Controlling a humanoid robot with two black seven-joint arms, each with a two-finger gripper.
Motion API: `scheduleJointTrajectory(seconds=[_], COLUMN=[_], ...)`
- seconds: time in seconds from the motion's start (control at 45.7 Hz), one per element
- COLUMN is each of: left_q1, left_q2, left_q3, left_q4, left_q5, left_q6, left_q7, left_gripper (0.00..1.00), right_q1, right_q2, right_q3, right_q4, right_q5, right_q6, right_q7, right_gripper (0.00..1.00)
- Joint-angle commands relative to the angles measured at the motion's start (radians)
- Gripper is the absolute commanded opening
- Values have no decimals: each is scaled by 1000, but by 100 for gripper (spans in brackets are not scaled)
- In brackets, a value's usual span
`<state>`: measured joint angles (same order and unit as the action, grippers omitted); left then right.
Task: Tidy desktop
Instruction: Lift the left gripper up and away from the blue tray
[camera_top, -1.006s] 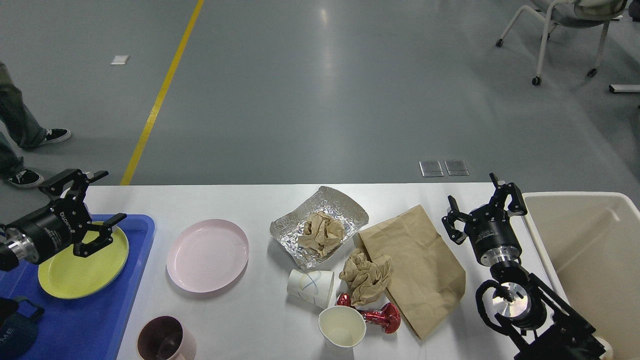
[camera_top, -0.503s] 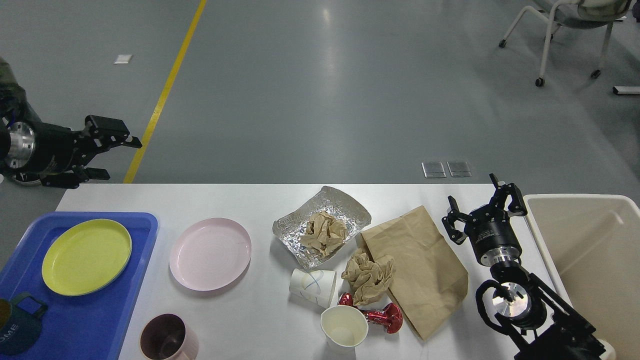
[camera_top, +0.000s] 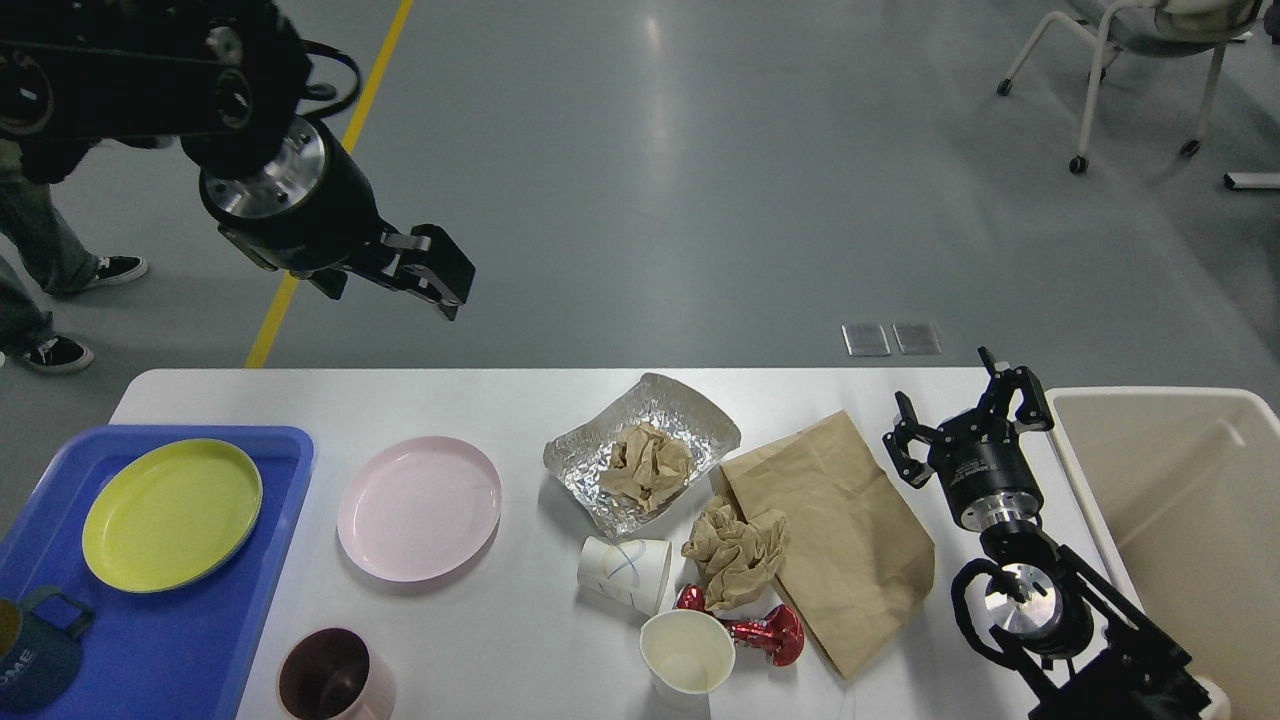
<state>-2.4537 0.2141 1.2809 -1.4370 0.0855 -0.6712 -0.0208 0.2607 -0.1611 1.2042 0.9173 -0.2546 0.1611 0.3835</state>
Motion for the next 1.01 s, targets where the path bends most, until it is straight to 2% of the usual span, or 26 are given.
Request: scheduleJointTrajectory(seconds=[0.0, 0.044, 0.131, 0.175, 0.459, 0.7, 0.765, 0.831, 0.897, 0.984], left_q1=[-181, -226, -277, -294, -261, -243, -238, -237, -231, -229], left_q2=[-119, -142, -189, -235, -211, -85, -61, -58, -49, -32], left_q3=[78, 121, 195, 224, 276, 285, 281, 279, 278, 275], left_q4=[-63, -66, -86, -105, -129, -131, -131, -126, -122, -120], left_q5=[-249, -353, -512, -562, -595, -593, -587, -526, -422, -325], left_q6=[-28, -31, -50, -54, -57, -70, -112, -201, -264, -285], left_q7=[12, 33, 103, 120, 124, 119, 130, 134, 122, 116], left_gripper=[97, 97, 97, 97, 97, 97, 97, 97, 97, 97], right_q1=[0, 0, 0, 0, 0, 0, 0, 0, 0, 0], right_q2=[0, 0, 0, 0, 0, 0, 0, 0, 0, 0], right_q3=[0, 0, 0, 0, 0, 0, 0, 0, 0, 0], right_q4=[0, 0, 0, 0, 0, 0, 0, 0, 0, 0], right_q5=[0, 0, 0, 0, 0, 0, 0, 0, 0, 0], right_q6=[0, 0, 0, 0, 0, 0, 0, 0, 0, 0], right_q7=[0, 0, 0, 0, 0, 0, 0, 0, 0, 0], right_gripper=[100, 100, 100, 100, 100, 100, 100, 100, 100, 100])
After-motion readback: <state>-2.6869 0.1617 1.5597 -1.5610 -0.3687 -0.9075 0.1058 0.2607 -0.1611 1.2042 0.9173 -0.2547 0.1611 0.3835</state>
